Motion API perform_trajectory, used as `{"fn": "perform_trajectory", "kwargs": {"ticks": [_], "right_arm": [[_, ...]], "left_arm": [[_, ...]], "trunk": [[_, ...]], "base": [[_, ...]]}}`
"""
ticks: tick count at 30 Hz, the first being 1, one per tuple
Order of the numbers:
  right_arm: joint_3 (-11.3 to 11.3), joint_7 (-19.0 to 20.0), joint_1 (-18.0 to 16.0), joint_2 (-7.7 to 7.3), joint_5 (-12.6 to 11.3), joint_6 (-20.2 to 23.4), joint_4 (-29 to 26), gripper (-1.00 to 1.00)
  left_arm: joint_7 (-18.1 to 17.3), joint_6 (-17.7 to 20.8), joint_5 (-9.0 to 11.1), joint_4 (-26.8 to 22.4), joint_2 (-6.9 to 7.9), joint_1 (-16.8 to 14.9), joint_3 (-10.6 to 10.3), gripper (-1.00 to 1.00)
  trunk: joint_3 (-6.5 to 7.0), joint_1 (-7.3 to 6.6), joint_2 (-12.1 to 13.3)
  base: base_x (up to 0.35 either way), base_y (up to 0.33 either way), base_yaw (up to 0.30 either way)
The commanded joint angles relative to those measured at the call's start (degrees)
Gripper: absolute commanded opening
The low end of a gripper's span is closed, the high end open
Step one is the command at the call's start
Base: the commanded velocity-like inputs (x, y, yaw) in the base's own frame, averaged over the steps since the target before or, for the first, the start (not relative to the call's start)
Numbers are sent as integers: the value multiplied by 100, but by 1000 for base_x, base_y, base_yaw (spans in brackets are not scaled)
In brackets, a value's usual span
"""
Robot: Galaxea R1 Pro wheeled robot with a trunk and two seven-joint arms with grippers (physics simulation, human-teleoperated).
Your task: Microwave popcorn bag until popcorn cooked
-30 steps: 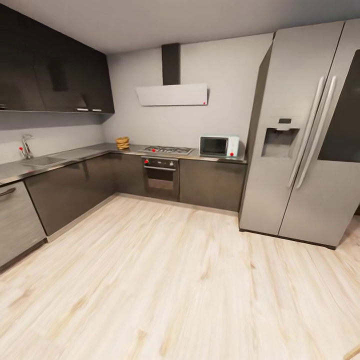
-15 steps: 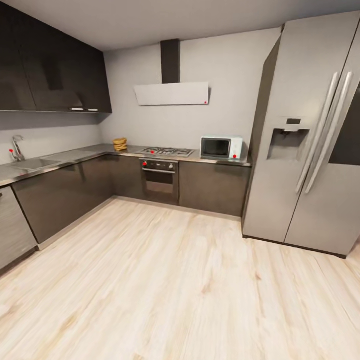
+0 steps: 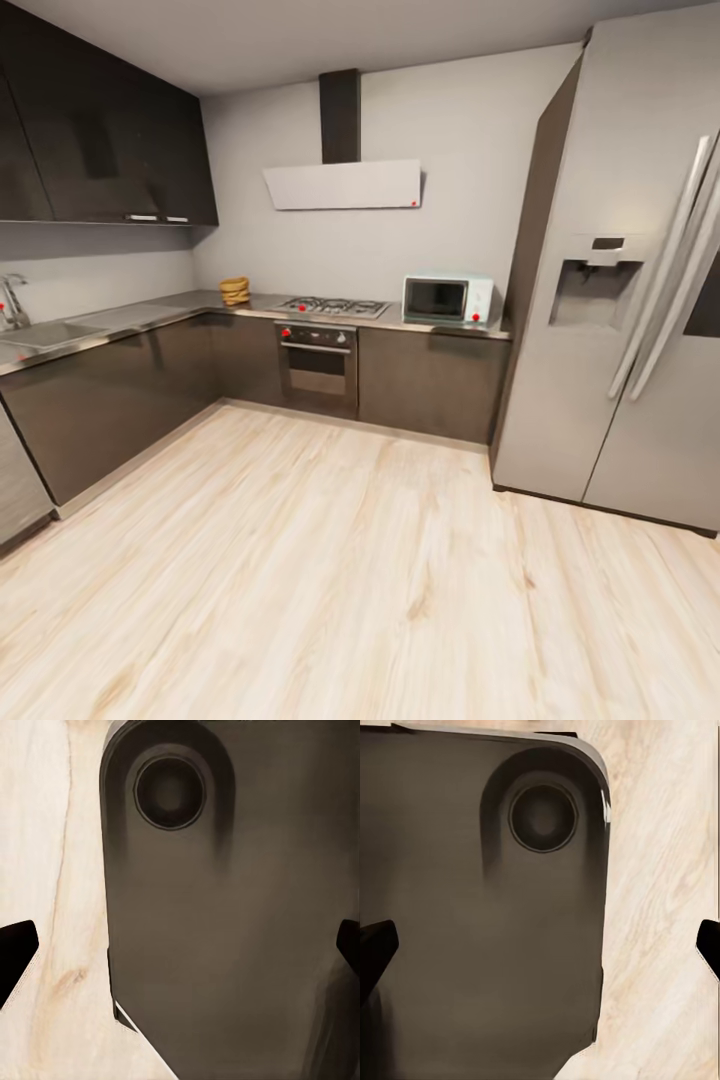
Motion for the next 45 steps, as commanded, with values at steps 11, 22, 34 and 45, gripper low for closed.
{"fn": "perform_trajectory", "kwargs": {"ticks": [11,22,34,45], "right_arm": [[4,-1,-2,-5,2,-22,5,100],[4,9,-2,1,5,-10,5,100],[26,54,-2,-16,36,-16,5,100],[2,3,-2,-36,-6,-33,5,100]], "left_arm": [[5,2,258,-4,3,0,0,100],[5,-12,341,-2,1,-1,4,100],[5,-6,345,-10,0,0,-5,100],[5,-84,325,-11,-1,0,8,100]], "trunk": [[-4,3,-2],[-4,3,-2],[-4,3,-2],[-4,3,-2]], "base": [[323,0,0],[323,0,0],[323,0,0],[323,0,0]]}}
